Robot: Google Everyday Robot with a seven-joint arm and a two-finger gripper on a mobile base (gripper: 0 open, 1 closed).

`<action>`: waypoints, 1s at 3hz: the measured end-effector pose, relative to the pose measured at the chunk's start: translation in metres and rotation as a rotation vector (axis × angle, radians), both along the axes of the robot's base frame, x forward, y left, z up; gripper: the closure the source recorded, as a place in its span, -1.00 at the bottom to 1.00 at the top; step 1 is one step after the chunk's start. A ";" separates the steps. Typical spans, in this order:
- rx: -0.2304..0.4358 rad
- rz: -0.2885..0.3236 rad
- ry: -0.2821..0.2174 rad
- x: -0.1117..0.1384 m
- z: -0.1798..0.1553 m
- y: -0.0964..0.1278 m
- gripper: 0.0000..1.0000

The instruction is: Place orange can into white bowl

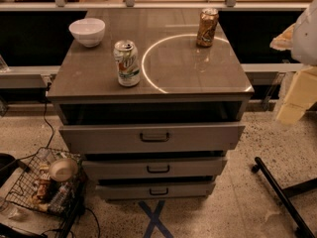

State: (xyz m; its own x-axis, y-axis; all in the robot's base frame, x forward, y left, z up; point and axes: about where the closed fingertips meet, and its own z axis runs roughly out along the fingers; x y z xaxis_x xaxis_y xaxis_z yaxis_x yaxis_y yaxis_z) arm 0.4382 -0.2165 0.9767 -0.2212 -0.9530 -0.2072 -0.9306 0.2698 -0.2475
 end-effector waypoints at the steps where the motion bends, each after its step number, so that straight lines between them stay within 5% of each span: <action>1: 0.000 0.000 0.000 0.000 0.000 0.000 -1.00; 3: 0.214 -0.116 -0.262 0.088 0.028 0.001 -1.00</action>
Offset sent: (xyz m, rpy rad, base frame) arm 0.0900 0.0067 0.0302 0.1720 -0.2660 -0.0716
